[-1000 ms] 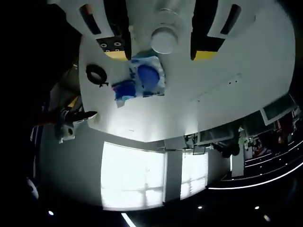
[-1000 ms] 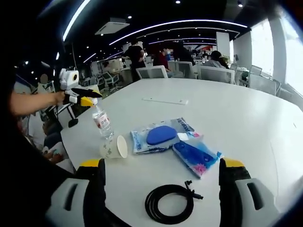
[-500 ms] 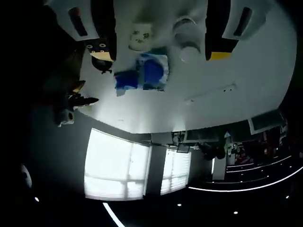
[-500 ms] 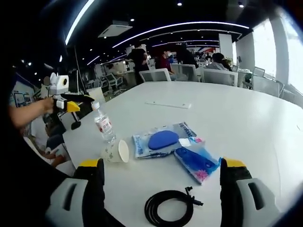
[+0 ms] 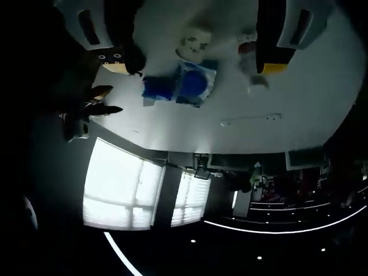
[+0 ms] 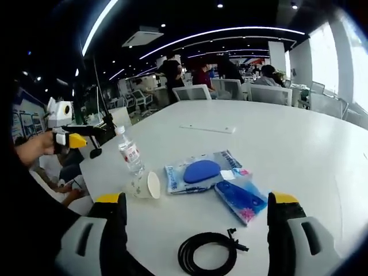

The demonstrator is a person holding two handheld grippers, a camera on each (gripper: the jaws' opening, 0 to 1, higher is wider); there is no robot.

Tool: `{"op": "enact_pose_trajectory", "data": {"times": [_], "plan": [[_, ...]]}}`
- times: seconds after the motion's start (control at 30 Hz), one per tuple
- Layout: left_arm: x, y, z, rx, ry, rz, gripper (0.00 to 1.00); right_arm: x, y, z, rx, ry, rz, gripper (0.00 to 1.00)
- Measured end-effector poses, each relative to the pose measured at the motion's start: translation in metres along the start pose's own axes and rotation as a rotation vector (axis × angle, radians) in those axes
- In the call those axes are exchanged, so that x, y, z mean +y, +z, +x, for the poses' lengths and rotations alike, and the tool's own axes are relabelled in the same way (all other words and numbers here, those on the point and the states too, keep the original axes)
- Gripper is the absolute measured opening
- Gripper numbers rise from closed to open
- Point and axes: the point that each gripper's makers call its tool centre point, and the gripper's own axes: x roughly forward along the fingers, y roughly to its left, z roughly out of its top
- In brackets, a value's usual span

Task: Arrange the tabletop items into an orderly group along one side of the table until the central work area is clear of visible clutter.

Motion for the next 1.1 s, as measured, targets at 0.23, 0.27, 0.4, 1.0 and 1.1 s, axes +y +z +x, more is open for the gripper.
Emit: {"op": "enact_pose_trajectory", "data": {"times": [0.23,0.27,0.4,1.0,1.1], "plan": [[-0.019,-0.007,0.008,0.01,-0.001,-0.013,0.95,0.003,-0.003,-0.003,-0.001,0.008,0.009,1.0],[-0.02,-0.007,0.008,0.009,-0.001,-0.015,0.95,0.002,-0.004,-0.004,-0.003,0.006,0.013,1.0],[-0.021,-0.013,0.011,0.024,-0.002,-0.035,0.99,0.002,-0.008,-0.005,0.017,0.0,0.021,1.0],[-0.019,-0.027,0.012,0.105,0.051,-0.065,1.0,0.0,-0.017,-0.009,0.057,-0.03,0.039,1.0],[-0.018,-0.027,0.012,0.107,0.052,-0.064,1.0,0.003,-0.016,-0.006,0.056,-0.028,0.025,0.98]]}}
